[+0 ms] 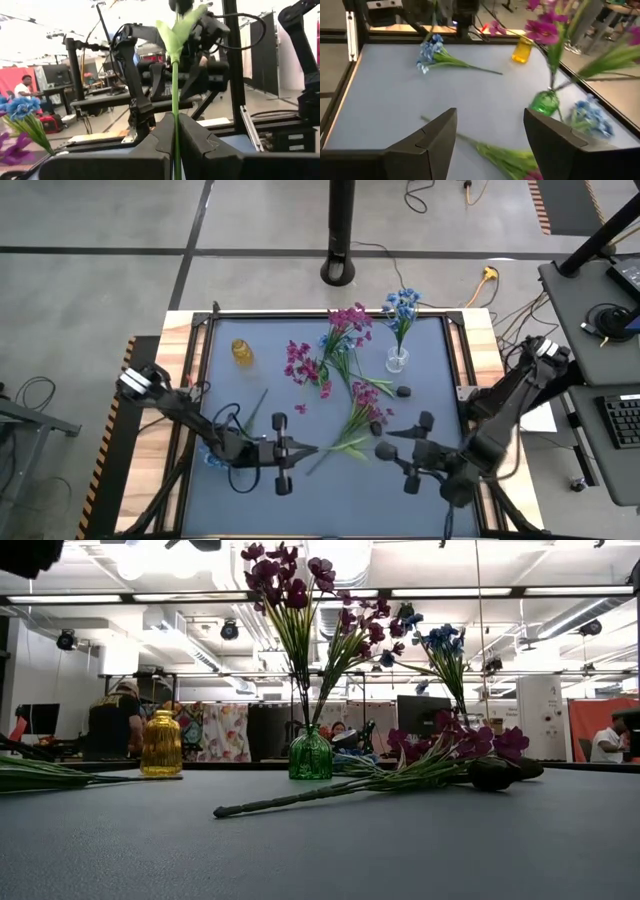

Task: Sort flowers into vase by color
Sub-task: Put the bottom black tulip into the yellow vase

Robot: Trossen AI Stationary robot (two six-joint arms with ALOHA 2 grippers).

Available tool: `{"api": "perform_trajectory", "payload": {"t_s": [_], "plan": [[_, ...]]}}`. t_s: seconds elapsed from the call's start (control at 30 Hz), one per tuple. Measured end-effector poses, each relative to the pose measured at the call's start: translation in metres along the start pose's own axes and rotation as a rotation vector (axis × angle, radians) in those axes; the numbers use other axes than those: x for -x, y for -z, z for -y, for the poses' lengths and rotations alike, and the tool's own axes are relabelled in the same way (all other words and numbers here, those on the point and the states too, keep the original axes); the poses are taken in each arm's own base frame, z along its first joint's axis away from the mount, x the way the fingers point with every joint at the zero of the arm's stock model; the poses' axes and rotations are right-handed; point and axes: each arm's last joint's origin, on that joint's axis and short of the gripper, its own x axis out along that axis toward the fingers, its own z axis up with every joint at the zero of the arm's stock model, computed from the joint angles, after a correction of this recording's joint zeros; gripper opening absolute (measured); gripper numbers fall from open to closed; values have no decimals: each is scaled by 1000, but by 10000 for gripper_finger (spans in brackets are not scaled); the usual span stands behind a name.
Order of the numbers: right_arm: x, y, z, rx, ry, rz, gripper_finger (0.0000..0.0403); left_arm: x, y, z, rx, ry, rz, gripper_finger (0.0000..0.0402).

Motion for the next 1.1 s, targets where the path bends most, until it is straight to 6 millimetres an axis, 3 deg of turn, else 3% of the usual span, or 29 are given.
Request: {"api": "perform_trajectory", "payload": {"t_s": [0.17, 0.53, 0.8, 1.1], "plan": [[-26, -8, -4, 10, -205, 142, 236, -7, 16, 7, -37, -10, 11, 0], [-59, 1, 17, -73, -336, 513, 230, -12, 35, 8, -35, -88, 78, 0], [-99, 10, 8, -56, -268, 540, 227, -20, 37, 8, -38, -103, 78, 0], [-109, 11, 6, -80, -229, 653, 187, -20, 37, 8, -49, -103, 76, 0]]}}
